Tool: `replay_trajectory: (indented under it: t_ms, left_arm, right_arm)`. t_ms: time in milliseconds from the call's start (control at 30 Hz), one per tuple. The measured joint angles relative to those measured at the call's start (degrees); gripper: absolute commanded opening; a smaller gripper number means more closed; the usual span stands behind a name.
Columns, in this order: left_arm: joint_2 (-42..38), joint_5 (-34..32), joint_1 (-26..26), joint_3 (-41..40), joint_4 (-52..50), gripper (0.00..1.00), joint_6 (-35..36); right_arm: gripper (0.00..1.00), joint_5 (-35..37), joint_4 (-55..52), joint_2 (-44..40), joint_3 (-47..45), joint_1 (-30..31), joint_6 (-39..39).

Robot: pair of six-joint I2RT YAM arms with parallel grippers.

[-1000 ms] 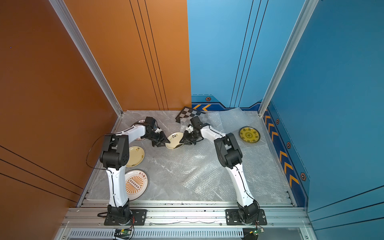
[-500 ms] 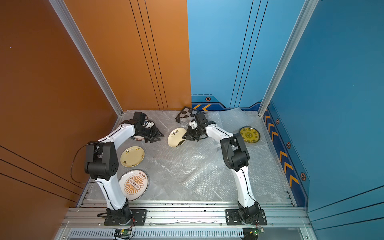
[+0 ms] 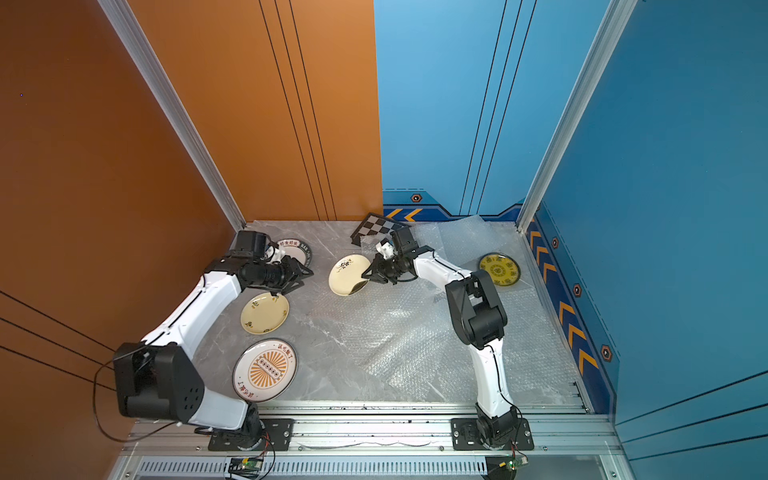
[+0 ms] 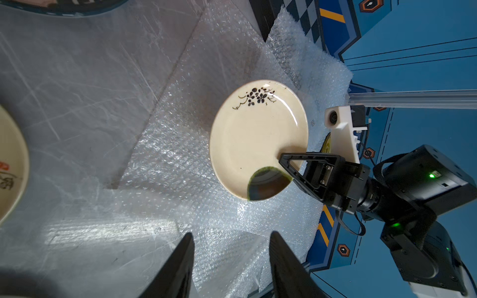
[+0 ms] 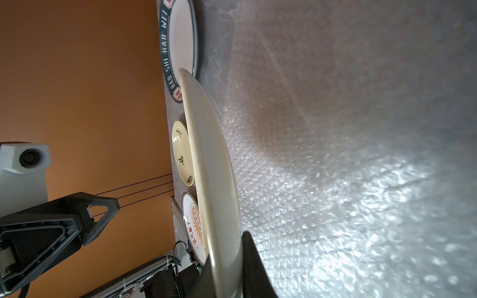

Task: Unpack dinner plates from bubble wrap
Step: Pick up the plate from the bubble wrap, then place the plate at the center of the board.

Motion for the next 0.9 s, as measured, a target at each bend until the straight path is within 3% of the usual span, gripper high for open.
replay_trajectory:
  t_ms: [267, 600, 733, 900]
  left_arm:
    - [-10.1, -3.0, 3.9, -4.0, -0.2, 0.54, -3.5]
    - [-13.9, -2.9, 7.6, -4.9, -2.9, 0.55, -4.1]
    - [-14.1, -2.8, 7.6, -4.9, -3.7, 0.56, -4.1]
    - [-14.1, -2.4, 7.6, -5.2, -4.1, 0.56, -4.1]
  right_arm:
    - [0.15, -1.4, 2.5, 0.9, 1.8, 4.3, 3.0]
    - [0.15, -1.4, 9.6, 10.3, 12.4, 5.1, 11.8]
    - [0.15, -1.8, 10.4, 10.3, 11.0, 5.6, 12.2]
    - [0.15, -3.1, 6.5, 6.6, 1.4, 7.1, 7.0]
